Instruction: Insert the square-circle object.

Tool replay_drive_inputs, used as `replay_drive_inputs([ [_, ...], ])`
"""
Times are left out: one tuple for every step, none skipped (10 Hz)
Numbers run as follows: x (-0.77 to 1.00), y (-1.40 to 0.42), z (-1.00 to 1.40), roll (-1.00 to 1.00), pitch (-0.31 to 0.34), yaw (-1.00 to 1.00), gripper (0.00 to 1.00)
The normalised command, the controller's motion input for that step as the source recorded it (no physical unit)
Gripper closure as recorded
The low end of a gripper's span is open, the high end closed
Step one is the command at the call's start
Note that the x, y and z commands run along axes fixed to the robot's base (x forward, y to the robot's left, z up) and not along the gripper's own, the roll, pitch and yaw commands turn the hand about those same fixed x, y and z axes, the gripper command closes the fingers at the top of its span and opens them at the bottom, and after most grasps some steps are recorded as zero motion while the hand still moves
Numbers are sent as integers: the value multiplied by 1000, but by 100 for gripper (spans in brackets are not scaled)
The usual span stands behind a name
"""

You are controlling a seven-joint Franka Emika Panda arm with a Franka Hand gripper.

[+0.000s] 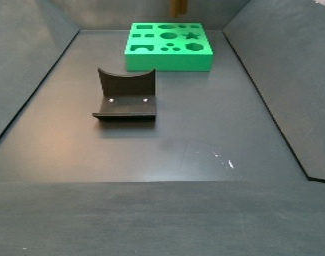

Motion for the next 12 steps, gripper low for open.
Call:
replay_drive_inputs([
  [-77, -9, -60, 146, 31, -1000, 100],
  [-91, -14, -89, 159, 43, -994, 100],
  [-109, -20, -131, 170, 66, -966, 100],
  [-120, 0, -163, 163, 107, -903, 100],
  [-123, 0, -177, 163, 140, -863, 100],
  [-123, 0, -174, 157, 139, -869, 100],
  [-120, 0, -171, 156, 136, -871, 100],
  [-126, 0, -169, 156, 130, -877, 100],
  [-126, 0, -163, 161, 124, -883, 100],
  [-126, -80, -134, 183, 109, -891, 100],
  [-29, -157, -86, 189, 119, -797, 100],
  [154, -443, -86, 106, 74, -469, 100],
])
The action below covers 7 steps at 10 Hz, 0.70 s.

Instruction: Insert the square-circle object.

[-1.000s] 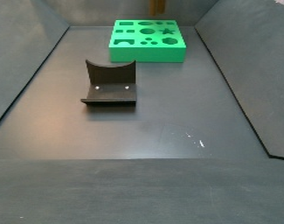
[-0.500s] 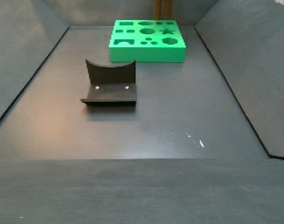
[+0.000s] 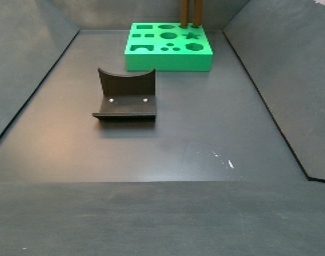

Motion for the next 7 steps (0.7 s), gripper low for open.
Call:
replay_drive_inputs([
  [0, -43, 0, 0, 0, 0, 100],
  [26, 0, 0, 0, 17, -34, 100],
  [117, -43, -77, 0, 0, 0, 100],
  [100, -86, -223, -81, -13, 0, 100],
  [109, -49, -403, -99, -9, -11, 100],
  [63, 0, -426, -51, -7, -23, 100],
  [74, 0, -429, 0, 0, -77, 100],
])
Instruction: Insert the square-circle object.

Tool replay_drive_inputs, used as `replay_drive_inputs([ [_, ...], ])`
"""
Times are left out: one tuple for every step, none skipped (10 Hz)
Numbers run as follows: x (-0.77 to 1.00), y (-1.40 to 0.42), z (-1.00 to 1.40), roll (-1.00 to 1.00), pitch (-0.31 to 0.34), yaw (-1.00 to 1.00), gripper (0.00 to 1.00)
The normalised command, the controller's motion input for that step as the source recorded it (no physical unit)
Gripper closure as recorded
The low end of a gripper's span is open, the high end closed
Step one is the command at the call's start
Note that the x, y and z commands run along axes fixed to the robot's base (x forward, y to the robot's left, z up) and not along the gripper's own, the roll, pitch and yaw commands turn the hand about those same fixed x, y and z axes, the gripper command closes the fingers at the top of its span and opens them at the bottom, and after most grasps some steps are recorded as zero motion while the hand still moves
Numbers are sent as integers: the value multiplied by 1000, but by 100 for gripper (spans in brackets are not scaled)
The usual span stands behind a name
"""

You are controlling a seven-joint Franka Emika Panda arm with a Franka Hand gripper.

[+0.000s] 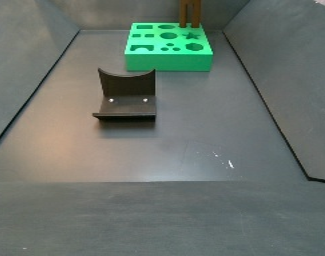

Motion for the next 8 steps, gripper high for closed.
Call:
replay_drive_inputs([
  [0, 0, -509, -60, -26, -6, 100],
  [0, 0, -771, -21, -184, -34, 100],
  [0, 0, -777, 0, -171, -80, 100],
  [0, -26, -737, 26, -146, -63, 100],
  [0, 0, -546, 9, -99, 0, 100],
  [0, 0, -211, 0, -51, 0, 100],
  [0, 0, 0, -19, 0, 0, 100],
  [0, 0, 0, 0, 0, 0, 100],
])
